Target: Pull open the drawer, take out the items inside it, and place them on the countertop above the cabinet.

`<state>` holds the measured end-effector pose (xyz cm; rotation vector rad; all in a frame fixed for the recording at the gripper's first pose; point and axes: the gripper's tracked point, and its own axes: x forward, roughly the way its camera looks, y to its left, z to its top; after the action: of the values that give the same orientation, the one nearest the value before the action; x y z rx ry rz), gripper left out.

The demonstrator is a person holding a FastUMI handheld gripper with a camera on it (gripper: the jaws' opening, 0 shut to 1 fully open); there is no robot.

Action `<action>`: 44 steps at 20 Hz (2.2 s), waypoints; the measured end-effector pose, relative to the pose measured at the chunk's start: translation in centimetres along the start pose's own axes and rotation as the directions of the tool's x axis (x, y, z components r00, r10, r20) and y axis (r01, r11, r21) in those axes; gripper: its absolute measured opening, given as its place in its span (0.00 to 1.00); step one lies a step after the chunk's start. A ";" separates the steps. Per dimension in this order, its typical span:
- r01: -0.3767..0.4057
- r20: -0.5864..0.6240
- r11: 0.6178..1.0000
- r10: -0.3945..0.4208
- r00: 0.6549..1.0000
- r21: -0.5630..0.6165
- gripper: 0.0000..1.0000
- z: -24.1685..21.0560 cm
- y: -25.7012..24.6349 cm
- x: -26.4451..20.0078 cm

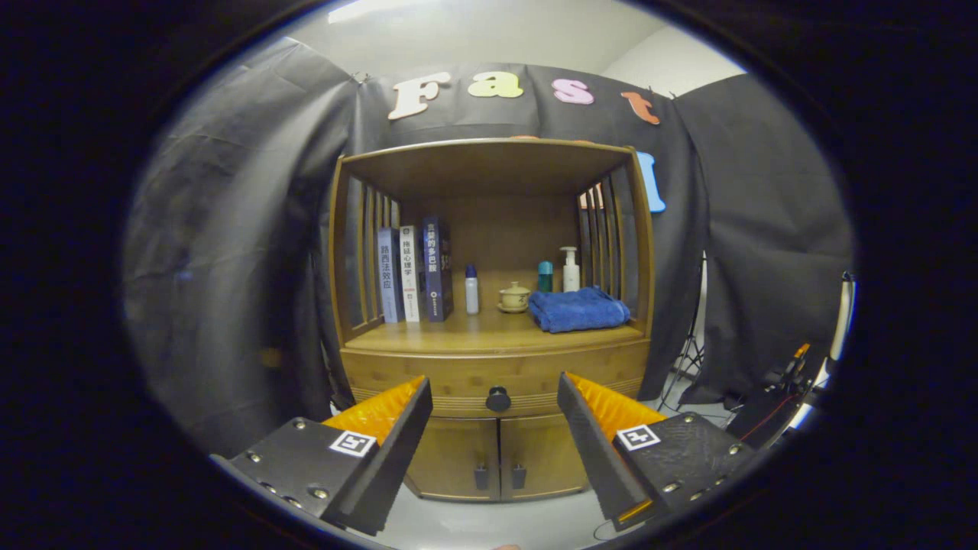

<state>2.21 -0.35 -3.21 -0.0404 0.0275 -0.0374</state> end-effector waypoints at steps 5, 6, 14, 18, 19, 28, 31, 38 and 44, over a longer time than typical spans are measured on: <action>0.000 -0.002 1.000 0.000 1.000 0.016 0.99 -1.5 0.5 4.3; 0.001 -0.008 1.000 -0.001 1.000 0.015 0.99 -1.9 0.5 5.4; -0.014 -0.027 1.000 0.014 1.000 -0.020 0.99 -4.9 1.3 14.4; 0.012 -0.121 0.998 -0.004 0.993 0.059 0.99 -8.6 0.7 18.1; 0.022 -0.138 0.996 -0.010 0.990 0.083 0.99 -9.4 0.4 18.8; 0.041 -0.220 0.995 -0.021 0.975 0.086 0.68 -13.3 0.3 21.4; 0.061 -0.224 0.998 -0.058 0.973 0.007 0.39 -13.6 -0.4 21.4; 0.014 -0.202 1.000 -0.011 0.979 0.014 0.31 -13.5 -0.6 18.4; 0.049 -0.167 0.999 -0.049 0.985 0.000 0.31 -13.5 -1.5 11.5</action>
<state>13.30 -2.86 -16.97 -0.0337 0.1937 -0.0901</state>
